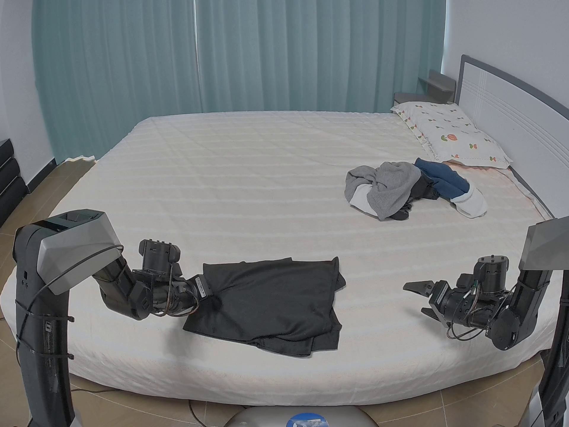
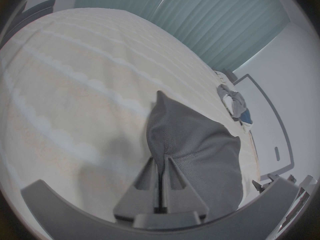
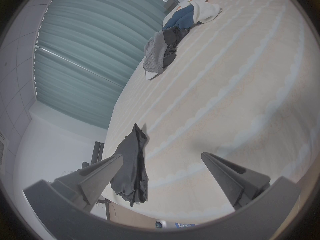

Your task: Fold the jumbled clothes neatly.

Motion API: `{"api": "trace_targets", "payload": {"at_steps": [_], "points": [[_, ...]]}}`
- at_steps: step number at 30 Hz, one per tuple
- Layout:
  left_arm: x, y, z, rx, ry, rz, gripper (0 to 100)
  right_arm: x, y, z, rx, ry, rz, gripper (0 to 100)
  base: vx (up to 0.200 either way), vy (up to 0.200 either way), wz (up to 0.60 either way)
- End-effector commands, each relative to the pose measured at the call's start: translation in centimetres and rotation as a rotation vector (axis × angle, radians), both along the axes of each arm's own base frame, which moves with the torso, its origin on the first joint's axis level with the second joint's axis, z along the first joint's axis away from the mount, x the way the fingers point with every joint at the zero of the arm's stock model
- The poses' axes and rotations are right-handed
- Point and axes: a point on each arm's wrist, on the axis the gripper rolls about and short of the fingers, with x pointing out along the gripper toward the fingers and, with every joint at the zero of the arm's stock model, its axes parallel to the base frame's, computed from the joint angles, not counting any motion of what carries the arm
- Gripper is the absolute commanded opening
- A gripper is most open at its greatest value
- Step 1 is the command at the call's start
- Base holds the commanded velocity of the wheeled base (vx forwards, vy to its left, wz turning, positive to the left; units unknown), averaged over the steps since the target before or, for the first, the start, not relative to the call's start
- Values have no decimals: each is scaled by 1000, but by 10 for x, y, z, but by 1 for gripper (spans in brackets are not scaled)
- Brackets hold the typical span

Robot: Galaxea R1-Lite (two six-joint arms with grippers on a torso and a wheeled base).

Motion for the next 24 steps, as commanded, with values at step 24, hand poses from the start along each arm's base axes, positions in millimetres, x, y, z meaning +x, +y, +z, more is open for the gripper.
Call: {"api": "trace_targets", "payload": {"at_steps": [24], "points": [[-7, 0, 22, 29, 26, 57, 0, -7, 1, -3, 18, 40, -8, 100, 0, 0, 0]]}}
